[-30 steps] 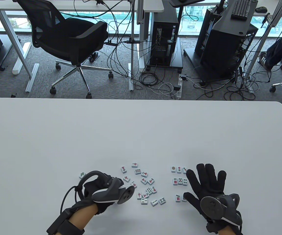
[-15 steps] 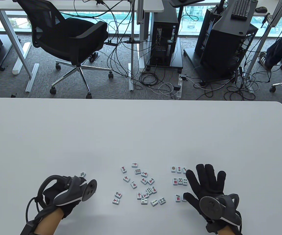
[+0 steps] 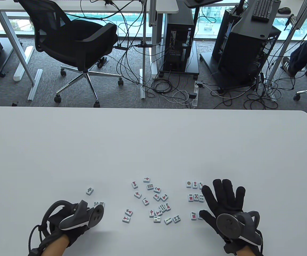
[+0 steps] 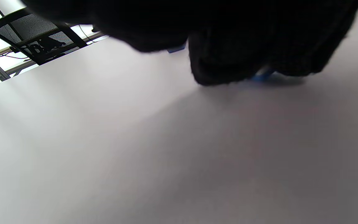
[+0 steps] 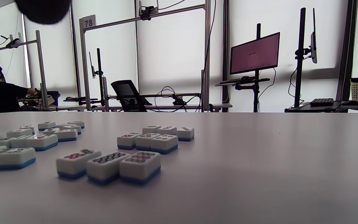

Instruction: Mahjong suit sorting

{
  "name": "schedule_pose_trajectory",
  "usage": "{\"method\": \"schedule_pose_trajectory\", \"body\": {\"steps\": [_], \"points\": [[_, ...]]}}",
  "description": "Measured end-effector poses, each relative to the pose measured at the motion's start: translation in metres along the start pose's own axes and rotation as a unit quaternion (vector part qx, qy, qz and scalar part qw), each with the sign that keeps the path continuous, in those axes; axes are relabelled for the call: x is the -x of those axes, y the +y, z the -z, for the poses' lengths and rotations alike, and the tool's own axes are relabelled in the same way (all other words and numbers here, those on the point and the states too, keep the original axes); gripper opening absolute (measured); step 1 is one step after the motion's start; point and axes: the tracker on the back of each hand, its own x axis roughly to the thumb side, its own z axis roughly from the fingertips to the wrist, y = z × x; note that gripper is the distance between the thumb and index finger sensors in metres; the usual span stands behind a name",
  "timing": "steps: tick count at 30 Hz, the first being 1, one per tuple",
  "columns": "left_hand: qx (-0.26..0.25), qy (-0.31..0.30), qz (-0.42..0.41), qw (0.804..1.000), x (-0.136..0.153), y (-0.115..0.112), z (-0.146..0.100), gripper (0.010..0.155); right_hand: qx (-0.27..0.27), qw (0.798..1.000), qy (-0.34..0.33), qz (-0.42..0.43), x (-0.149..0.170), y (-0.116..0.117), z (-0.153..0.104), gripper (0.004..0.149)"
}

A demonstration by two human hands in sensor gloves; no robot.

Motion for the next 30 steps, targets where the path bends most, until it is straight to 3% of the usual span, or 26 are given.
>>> {"method": "schedule_pose_trajectory", "body": {"steps": [6,13,18,25,30], "points": [[0.011,0.0,0.01,1.0,-0.001,0.002,0.0,0.064,0.0,1.0,0.0,0.001,0.0,0.0,0.0,0.077],[-0.022,0.001,0.023,0.999,-0.015,0.035,-0.001,0.063,0.003,1.0,0.001,0.004,0.001,0.001,0.0,0.077],[-0.111,-0.055,0.055,0.991,-0.058,0.07,0.0,0.058,0.003,1.0,0.001,0.006,0.001,0.001,0.0,0.077],[-0.236,-0.112,0.11,0.959,-0.127,0.102,0.02,0.05,0.007,1.0,-0.002,0.008,0.001,0.001,0.0,0.077],[-0.229,-0.127,0.068,0.963,-0.158,0.109,0.039,0.049,0.006,1.0,-0.002,0.012,0.002,0.002,0.0,0.077]]}}
